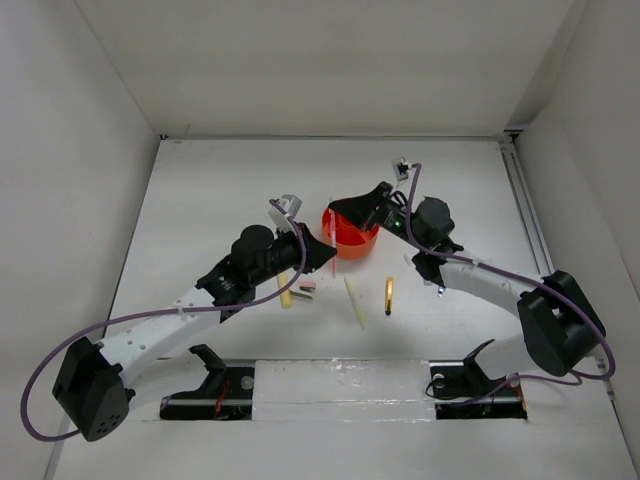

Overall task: Sort the stationery into containers
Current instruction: Close the pen cap on the pen.

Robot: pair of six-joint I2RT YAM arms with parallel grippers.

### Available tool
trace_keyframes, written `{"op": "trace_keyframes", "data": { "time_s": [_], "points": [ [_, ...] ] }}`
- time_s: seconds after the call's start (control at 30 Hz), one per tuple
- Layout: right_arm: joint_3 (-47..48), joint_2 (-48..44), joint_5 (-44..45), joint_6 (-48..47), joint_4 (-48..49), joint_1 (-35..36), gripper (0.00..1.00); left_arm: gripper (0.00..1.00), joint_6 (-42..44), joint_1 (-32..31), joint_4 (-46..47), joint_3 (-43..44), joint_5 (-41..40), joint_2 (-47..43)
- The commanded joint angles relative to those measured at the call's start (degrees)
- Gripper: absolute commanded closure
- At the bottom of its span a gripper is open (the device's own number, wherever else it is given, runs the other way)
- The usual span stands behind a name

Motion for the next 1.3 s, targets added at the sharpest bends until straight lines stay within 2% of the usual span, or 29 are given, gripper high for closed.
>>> {"op": "trace_keyframes", "data": {
  "time_s": [0.0,0.57,1.1,1.27],
  "points": [
    [-0.29,0.33,-1.74,-1.17,1.02,0.98,1.00,1.00,-0.30,0.38,4.58,3.26,-2.65,-1.99],
    [-0.29,-1.25,0.10,-5.56,-2.23,2.12,1.00,1.00,-0.30,0.38,4.05,3.79,-5.46,-3.05],
    [-4.59,-3.62,11.70,-17.08,-3.46,8.45,1.00,1.00,-1.53,0.38,6.51,8.71,-7.40,-1.46],
    [-3.19,-3.01,9.34,-15.94,-6.26,8.45,1.00,1.00,-0.39,0.38,5.90,9.24,-9.85,-1.46]
  ]
}}
